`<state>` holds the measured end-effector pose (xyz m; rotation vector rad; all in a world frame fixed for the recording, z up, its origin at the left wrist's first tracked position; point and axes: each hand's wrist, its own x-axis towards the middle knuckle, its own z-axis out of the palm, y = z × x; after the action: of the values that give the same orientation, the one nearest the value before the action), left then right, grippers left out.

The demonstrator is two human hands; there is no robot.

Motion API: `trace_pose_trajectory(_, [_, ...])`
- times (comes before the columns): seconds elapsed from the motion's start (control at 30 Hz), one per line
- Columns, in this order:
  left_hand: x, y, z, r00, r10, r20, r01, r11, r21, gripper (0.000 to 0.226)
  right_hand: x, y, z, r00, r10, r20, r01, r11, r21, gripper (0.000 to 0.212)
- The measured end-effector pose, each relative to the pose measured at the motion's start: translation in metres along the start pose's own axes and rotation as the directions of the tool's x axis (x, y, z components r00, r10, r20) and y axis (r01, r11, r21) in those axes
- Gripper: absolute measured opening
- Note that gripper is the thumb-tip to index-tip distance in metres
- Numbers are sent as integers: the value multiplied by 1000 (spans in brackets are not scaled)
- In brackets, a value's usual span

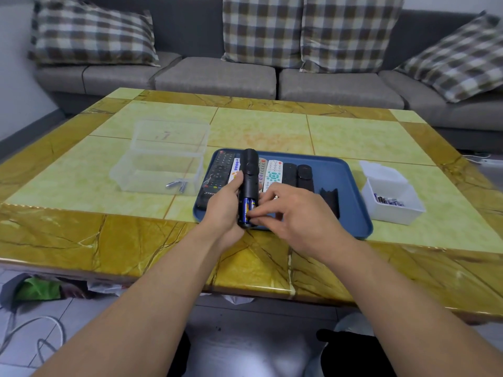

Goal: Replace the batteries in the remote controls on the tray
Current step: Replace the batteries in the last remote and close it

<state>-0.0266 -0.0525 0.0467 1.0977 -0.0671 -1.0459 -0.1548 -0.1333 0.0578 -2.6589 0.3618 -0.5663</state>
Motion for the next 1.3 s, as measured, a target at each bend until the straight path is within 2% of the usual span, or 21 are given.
trace_pose_trajectory(0.13, [0,0,-1,995,-73,71,77,996,-49,39,2,2,0,1000,-9,11,9,999,-42,14])
trace_pose_trajectory(0.27, [-2,2,-1,989,-102,111,111,991,-78,38,6,3,-1,995,53,79,-56,998,41,14])
trace_pose_trajectory(0.43, [-1,-1,-3,986,-106,129,112,993,-32,40,6,5,-1,993,84,86,-94,988,121,11])
trace_pose_trajectory(0.57, [4,-5,-6,990,-124,60,125,992,3,35,4,-1,-3,994,17,112,-10,998,-62,10])
trace_pose_trajectory(0.67, [3,-7,-6,990,-141,23,142,988,-55,46,1,-8,-3,993,-55,106,75,978,-193,16])
trace_pose_trajectory(0.83, [4,1,-10,976,-201,80,211,969,-132,46,1,-17,3,987,-162,21,160,935,-315,19])
trace_pose_trajectory(0.93, [1,1,-9,970,-206,128,224,965,-140,40,4,-13,5,988,-154,-6,145,944,-296,21])
trace_pose_trajectory(1.17, [10,6,-17,976,-211,60,217,966,-137,47,2,-13,5,990,-127,65,134,983,-125,23])
trace_pose_trajectory(1.3, [10,7,-18,977,-200,68,207,971,-119,45,3,-5,10,991,-125,44,127,990,-55,25])
